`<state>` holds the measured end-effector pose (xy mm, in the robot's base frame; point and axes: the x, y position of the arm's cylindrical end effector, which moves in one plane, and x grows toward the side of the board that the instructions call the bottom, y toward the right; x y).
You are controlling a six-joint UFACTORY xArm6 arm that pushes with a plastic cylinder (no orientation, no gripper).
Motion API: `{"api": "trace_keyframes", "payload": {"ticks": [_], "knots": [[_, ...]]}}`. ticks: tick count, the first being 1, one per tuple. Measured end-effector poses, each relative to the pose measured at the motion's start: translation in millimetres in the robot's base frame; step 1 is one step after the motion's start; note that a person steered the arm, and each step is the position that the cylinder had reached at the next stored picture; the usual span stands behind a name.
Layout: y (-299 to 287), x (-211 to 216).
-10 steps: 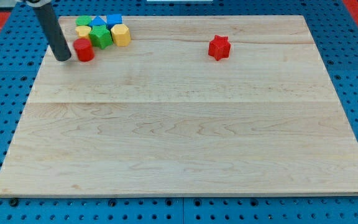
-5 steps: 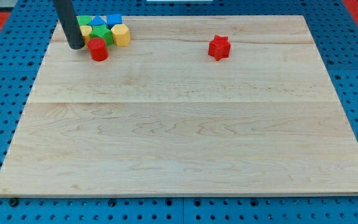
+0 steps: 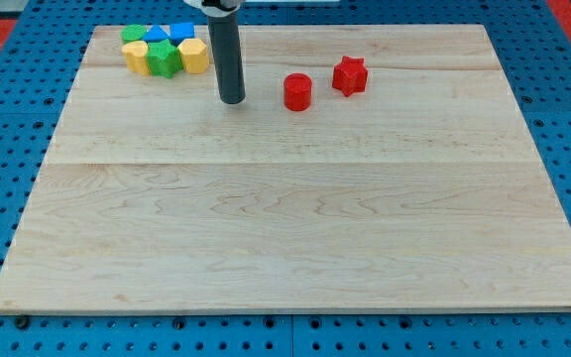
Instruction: Place the red circle and green star to the bottom of the red star
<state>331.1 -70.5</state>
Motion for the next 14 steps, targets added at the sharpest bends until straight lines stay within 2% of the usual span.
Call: {"api": "trace_keyframes", "payload": {"ticks": [1,2,3,5,6,7,8,10,11,13,14], "knots": [[27.3,-20.7],[68.7,-13.9],[80.6,9.4],[122.9,17.4],[52.7,18.4],[-92.5,19.3],[-193.9,-15.1],[-195.2,-116.2],[-176.0,-123.6],[-110.6,-62.9],[-96.6,-34.7]]}}
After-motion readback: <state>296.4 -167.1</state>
